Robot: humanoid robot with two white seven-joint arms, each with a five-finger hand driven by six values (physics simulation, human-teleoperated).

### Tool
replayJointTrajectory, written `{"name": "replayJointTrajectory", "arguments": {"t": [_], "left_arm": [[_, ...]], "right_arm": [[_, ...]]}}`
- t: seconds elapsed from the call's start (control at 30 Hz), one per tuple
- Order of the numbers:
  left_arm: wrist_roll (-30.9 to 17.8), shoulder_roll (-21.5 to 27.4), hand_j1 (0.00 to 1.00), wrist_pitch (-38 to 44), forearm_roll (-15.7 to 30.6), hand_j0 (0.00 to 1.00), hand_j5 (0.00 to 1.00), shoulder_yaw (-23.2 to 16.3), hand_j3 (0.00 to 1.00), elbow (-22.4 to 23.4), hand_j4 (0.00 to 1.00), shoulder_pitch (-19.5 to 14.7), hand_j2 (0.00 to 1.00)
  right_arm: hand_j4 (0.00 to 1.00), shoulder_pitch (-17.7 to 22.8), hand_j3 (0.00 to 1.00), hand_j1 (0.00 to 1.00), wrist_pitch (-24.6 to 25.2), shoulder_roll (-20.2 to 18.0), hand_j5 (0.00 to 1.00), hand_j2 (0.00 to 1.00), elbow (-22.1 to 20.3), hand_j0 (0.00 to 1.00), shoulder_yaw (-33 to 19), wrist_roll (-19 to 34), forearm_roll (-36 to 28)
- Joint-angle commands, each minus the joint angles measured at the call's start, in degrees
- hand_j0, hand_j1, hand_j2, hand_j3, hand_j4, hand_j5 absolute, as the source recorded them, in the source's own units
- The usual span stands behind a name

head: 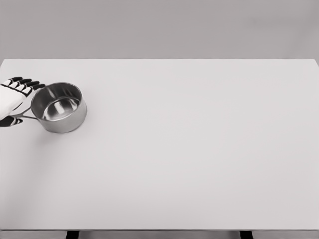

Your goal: Rotate pot handle

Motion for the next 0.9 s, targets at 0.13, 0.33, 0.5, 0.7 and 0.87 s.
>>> {"name": "replayJointTrajectory", "arguments": {"t": [0.13,0.33,0.5,0.7,0.87], "left_arm": [[0.0,-1.2,1.0,0.0,0.0,1.0,1.0,0.3,1.0,1.9,1.0,-0.1,1.0],[-0.1,-2.1,1.0,0.0,0.0,1.0,1.0,0.7,1.0,4.0,1.0,-0.5,1.0],[-0.2,-2.2,1.0,0.0,0.0,1.0,1.0,1.2,1.0,5.4,1.0,-0.6,1.0],[-0.2,-3.3,1.0,0.0,0.0,1.0,1.0,2.0,1.0,6.8,1.0,-0.7,1.0],[-0.2,-3.9,1.0,0.0,0.0,1.0,1.0,2.1,1.0,7.9,1.0,-0.8,1.0]], "right_arm": [[1.0,0.0,1.0,1.0,0.0,0.0,1.0,1.0,0.0,1.0,0.0,0.0,0.0],[1.0,0.0,1.0,1.0,0.1,0.0,1.0,1.0,0.0,1.0,0.0,0.0,0.0],[1.0,0.0,1.0,1.0,0.0,0.0,1.0,1.0,0.0,1.0,0.0,0.0,0.0],[1.0,0.0,1.0,1.0,0.0,0.0,1.0,1.0,0.0,1.0,0.0,0.0,0.0],[1.0,0.0,1.0,1.0,0.0,0.0,1.0,1.0,0.0,1.0,0.0,0.0,0.0]]}}
